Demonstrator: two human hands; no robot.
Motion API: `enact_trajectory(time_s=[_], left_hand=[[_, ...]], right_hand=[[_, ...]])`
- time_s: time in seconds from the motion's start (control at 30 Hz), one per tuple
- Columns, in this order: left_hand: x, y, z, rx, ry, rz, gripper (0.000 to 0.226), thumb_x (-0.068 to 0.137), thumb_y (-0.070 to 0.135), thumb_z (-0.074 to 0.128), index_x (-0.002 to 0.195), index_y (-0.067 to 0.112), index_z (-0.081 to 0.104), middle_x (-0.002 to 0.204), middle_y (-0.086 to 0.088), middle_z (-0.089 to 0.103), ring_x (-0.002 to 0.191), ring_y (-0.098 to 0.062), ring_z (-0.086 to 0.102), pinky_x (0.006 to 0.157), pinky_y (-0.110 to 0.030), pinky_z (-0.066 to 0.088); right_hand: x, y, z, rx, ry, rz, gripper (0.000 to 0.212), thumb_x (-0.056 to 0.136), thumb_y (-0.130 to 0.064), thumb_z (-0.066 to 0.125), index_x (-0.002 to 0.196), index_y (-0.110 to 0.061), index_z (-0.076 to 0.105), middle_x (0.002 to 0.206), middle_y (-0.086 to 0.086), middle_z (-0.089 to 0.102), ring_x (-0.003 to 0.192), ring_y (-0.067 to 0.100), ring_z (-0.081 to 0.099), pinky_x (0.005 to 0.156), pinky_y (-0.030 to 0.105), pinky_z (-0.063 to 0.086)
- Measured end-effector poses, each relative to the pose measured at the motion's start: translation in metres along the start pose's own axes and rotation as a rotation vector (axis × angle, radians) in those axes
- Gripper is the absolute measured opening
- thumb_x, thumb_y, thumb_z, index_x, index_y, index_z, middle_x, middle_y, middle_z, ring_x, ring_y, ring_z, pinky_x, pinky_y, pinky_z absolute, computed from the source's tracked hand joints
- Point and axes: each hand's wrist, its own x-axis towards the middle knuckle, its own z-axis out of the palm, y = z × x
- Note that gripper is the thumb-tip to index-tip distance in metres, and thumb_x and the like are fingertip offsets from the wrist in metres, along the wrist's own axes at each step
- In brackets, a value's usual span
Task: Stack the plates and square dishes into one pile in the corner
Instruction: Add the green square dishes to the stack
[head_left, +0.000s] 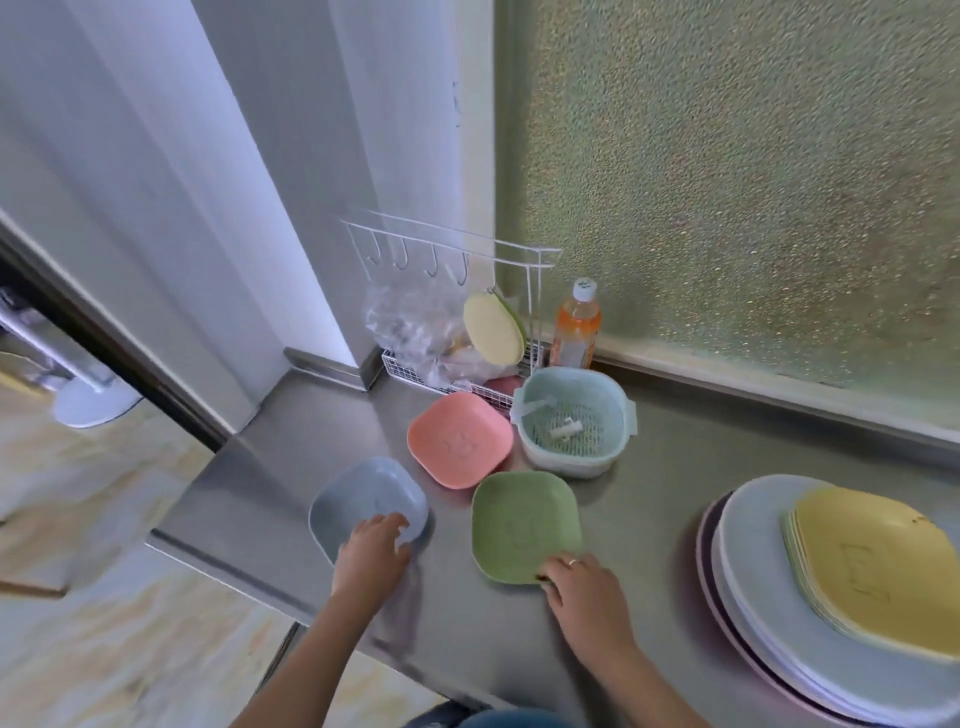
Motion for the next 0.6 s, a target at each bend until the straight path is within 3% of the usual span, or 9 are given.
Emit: enact_trajectory(time_s=[0.1, 0.3, 0.37, 0.43, 0.5, 0.6], left_hand=[[0.006, 0.003, 0.003, 0.001, -0.032, 0.08, 0.028, 0.087, 0.022, 0.05, 0.113, 0.023, 0.058, 0.115, 0.003, 0.061, 0.11, -0.02, 0.054, 0.086, -0.032, 0.042], [0.007, 0.019, 0.022, -0.06, -0.054, 0.223, 0.032, 0.086, 0.015, 0.051, 0.115, 0.025, 0.058, 0.116, 0.005, 0.06, 0.108, -0.018, 0.055, 0.087, -0.03, 0.045], [0.006, 0.024, 0.026, -0.065, -0.051, 0.265, 0.029, 0.086, 0.017, 0.05, 0.113, 0.025, 0.057, 0.113, 0.005, 0.06, 0.105, -0.017, 0.056, 0.085, -0.029, 0.046], [0.006, 0.026, 0.029, -0.091, -0.046, 0.296, 0.027, 0.086, 0.023, 0.052, 0.112, 0.026, 0.058, 0.112, 0.006, 0.06, 0.103, -0.016, 0.056, 0.085, -0.029, 0.047], [0.007, 0.028, 0.032, -0.118, -0.042, 0.318, 0.025, 0.085, 0.028, 0.055, 0.109, 0.026, 0.058, 0.111, 0.006, 0.06, 0.102, -0.016, 0.057, 0.084, -0.029, 0.047], [0.006, 0.036, 0.038, -0.135, -0.052, 0.348, 0.021, 0.085, 0.033, 0.056, 0.104, 0.025, 0.056, 0.109, 0.004, 0.06, 0.101, -0.017, 0.056, 0.081, -0.03, 0.046]], right_hand=[[-0.004, 0.002, 0.002, -0.062, 0.035, 0.029, 0.024, 0.06, -0.025, 0.081, 0.064, -0.03, 0.058, 0.064, -0.013, 0.061, 0.062, 0.015, 0.059, 0.046, 0.027, 0.039], [-0.014, 0.004, -0.006, -0.166, 0.126, 0.094, 0.037, 0.04, -0.033, 0.089, 0.059, -0.029, 0.057, 0.058, -0.014, 0.058, 0.056, 0.012, 0.056, 0.044, 0.025, 0.034], [-0.019, 0.006, -0.008, -0.168, 0.177, 0.108, 0.031, 0.049, -0.035, 0.085, 0.06, -0.029, 0.056, 0.06, -0.014, 0.059, 0.059, 0.012, 0.055, 0.046, 0.026, 0.039], [-0.025, 0.009, -0.013, -0.096, 0.279, 0.1, 0.013, 0.071, -0.035, 0.064, 0.066, -0.027, 0.055, 0.068, -0.014, 0.061, 0.067, 0.012, 0.052, 0.055, 0.025, 0.04], [-0.033, 0.011, -0.022, 0.047, 0.435, 0.083, 0.014, 0.081, -0.03, 0.049, 0.074, -0.023, 0.058, 0.077, -0.01, 0.062, 0.074, 0.015, 0.049, 0.063, 0.025, 0.039], [-0.049, 0.01, -0.048, 0.191, 0.657, 0.092, 0.014, 0.086, -0.022, 0.047, 0.088, -0.017, 0.06, 0.088, -0.003, 0.063, 0.085, 0.016, 0.049, 0.076, 0.021, 0.039]])
